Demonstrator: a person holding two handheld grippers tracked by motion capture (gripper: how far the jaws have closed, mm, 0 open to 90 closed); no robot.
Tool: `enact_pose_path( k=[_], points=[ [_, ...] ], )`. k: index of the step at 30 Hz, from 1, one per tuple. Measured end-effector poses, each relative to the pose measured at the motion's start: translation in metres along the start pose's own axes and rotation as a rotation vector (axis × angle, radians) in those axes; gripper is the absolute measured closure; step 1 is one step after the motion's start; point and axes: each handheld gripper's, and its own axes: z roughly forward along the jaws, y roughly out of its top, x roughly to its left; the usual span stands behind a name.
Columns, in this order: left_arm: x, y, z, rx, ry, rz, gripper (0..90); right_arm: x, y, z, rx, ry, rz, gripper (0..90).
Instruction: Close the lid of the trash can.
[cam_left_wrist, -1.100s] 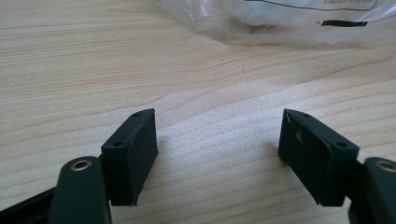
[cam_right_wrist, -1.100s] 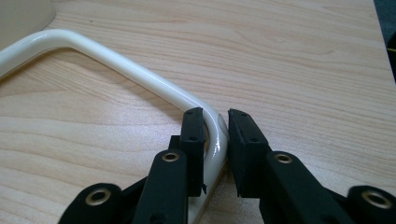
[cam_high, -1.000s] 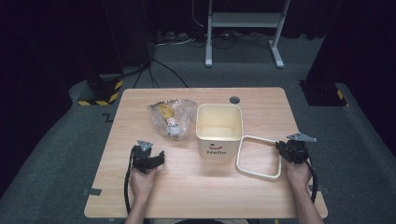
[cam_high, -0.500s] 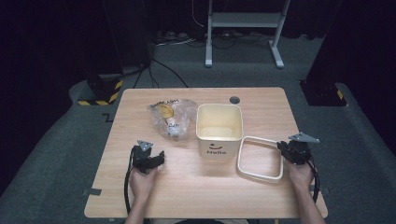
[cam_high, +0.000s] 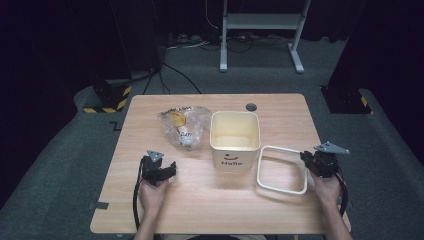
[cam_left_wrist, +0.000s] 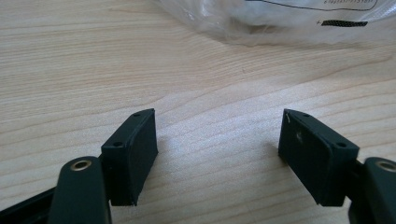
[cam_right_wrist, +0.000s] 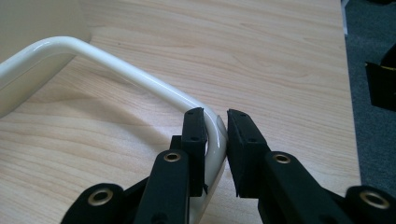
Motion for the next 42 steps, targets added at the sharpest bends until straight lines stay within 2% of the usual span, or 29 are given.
enact_pose_path(
  k=[22,42],
  points=[
    [0.0,0.0,0.0,0.0,0.0,-0.001,28.1,-0.005,0.013,-0.029,-0.024,0.022,0.026,78.3],
    [0.0,0.0,0.0,0.0,-0.001,-0.001,28.1,-0.008,0.031,-0.047,-0.044,0.039,0.019,78.4]
  ],
)
